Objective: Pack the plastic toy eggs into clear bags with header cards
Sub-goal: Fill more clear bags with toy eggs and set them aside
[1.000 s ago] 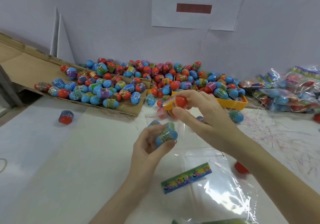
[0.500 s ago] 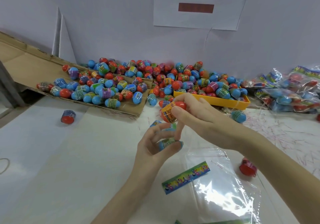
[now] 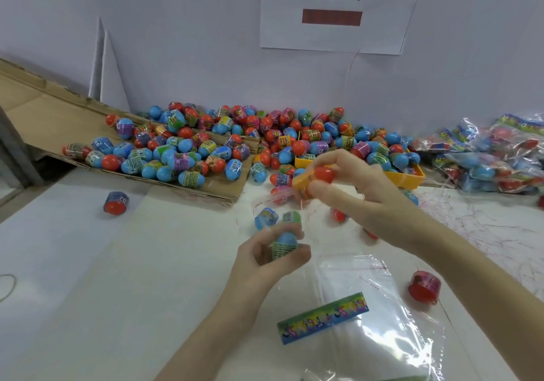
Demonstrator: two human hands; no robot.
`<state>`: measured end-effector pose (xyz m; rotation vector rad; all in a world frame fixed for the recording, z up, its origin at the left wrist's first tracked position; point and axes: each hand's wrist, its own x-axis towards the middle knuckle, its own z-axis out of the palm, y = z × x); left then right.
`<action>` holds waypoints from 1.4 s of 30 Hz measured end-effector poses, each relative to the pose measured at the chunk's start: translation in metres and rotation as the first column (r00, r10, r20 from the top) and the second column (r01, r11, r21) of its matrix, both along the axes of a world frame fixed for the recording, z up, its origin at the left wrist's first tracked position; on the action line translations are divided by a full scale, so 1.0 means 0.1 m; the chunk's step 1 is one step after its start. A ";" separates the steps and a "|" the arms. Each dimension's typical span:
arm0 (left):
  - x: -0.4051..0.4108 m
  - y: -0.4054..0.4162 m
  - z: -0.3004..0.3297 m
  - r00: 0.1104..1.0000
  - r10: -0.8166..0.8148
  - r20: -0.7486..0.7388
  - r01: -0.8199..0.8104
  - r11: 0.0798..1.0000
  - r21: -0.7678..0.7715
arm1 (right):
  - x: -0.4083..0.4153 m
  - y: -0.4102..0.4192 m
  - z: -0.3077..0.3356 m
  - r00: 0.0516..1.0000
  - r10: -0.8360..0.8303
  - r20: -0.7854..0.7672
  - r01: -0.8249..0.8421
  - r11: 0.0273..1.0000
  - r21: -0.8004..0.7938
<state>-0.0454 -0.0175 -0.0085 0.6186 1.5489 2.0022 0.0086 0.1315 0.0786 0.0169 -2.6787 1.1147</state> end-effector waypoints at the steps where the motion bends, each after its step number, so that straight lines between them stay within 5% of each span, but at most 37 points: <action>1: 0.00 0.00 0.00 1.000 -0.002 -0.014 0.002 1.000 -0.004 | 0.01 0.02 0.02 1.000 -0.015 -0.010 0.016 0.988 0.151; 3: 0.01 0.00 0.00 0.999 -0.013 -0.043 0.013 1.000 0.003 | 0.01 0.03 0.07 1.000 -0.007 0.020 0.000 0.942 0.336; 11: 0.03 0.00 0.03 0.999 -0.014 -0.039 0.014 1.000 -0.016 | -0.02 0.02 0.25 0.983 0.092 0.159 -0.161 0.852 0.498; 16: 0.03 0.00 0.05 0.999 -0.042 -0.023 0.042 0.999 -0.023 | -0.05 0.06 0.30 0.939 0.109 0.325 -0.266 0.829 0.491; 33: -0.01 -0.02 0.02 0.974 -0.169 0.154 0.164 0.985 0.043 | -0.08 0.16 0.12 0.851 0.224 0.475 -0.403 0.858 0.319; 42: -0.02 -0.01 -0.02 0.987 -0.099 0.125 0.096 0.995 0.031 | -0.02 0.15 -0.09 0.953 0.173 0.250 -0.275 0.842 0.465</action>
